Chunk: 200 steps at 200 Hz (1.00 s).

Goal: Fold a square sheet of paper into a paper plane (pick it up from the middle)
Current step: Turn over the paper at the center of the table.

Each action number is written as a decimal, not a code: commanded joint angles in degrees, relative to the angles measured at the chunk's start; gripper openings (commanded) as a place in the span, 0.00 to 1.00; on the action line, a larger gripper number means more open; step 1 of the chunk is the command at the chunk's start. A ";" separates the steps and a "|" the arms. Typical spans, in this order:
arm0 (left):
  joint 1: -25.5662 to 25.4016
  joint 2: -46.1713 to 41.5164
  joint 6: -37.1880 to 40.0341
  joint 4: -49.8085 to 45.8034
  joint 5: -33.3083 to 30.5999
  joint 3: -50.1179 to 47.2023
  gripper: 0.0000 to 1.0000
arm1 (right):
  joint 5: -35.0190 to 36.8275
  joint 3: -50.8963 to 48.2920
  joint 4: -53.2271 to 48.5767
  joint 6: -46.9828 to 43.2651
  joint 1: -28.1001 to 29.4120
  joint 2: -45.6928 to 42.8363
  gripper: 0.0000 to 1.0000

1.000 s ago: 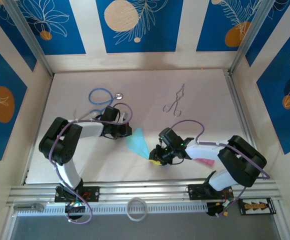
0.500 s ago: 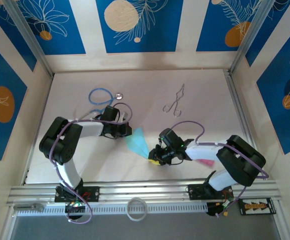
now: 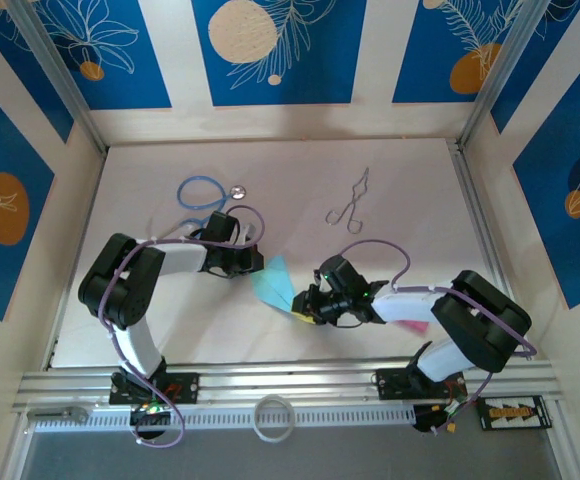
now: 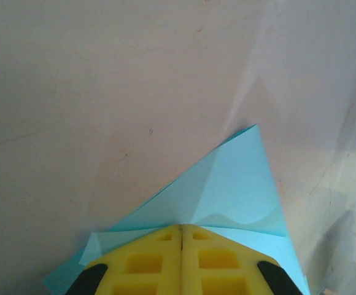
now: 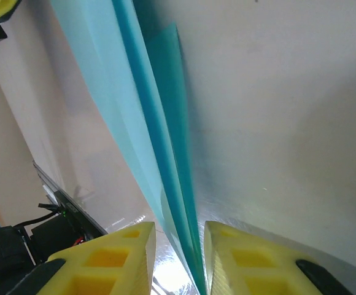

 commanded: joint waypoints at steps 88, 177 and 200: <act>0.69 1.11 -3.47 1.84 0.87 -1.35 0.01 | -0.91 -0.79 3.22 -2.74 -2.08 0.59 0.25; 0.80 -7.00 -5.69 1.14 2.15 -0.67 0.21 | -4.69 -1.18 2.49 -8.65 -2.78 -2.55 0.07; 0.78 -11.49 -5.87 -0.05 1.14 -0.66 0.26 | -3.79 0.10 -3.53 -12.90 -3.01 -6.13 0.05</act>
